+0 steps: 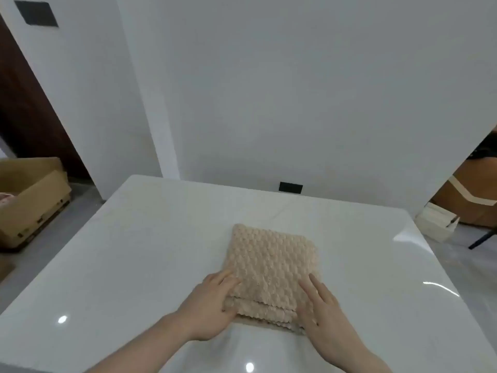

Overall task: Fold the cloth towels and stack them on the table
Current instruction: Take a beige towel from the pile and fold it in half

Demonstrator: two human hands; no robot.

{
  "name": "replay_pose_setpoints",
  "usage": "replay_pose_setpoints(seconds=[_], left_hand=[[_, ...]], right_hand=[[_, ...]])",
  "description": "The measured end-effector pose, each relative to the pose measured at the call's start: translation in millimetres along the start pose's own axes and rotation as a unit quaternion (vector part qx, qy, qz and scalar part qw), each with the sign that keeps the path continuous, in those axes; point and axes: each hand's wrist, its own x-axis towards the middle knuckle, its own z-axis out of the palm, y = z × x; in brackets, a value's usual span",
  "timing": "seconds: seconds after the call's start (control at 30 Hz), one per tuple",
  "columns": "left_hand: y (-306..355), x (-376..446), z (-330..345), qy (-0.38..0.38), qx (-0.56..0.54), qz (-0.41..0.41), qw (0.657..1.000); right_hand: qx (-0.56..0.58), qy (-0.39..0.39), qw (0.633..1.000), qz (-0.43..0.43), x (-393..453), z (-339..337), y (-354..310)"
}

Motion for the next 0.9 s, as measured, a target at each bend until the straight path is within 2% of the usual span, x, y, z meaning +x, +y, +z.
replay_pose_setpoints(seconds=[0.2,0.33,0.57,0.7,0.83,0.9], left_hand=[[-61,62,106,0.075,0.034,0.041,0.996],[-89,71,160,0.193,0.029,0.062,0.979],[-100,76,169,0.240,0.004,0.096,0.966],[-104,75,166,0.262,-0.085,0.089,0.957],[-101,70,164,0.313,-0.217,0.053,0.923],[-99,66,161,0.344,-0.237,0.031,0.908]], right_hand=[[0.005,0.055,0.998,-0.017,49,96,79],[-0.026,0.168,0.983,-0.063,51,147,114],[-0.020,0.207,0.975,-0.083,48,155,122],[0.011,0.228,0.971,-0.072,45,154,123],[0.032,0.250,0.966,-0.058,43,153,122],[0.036,0.256,0.965,-0.049,41,152,120]])
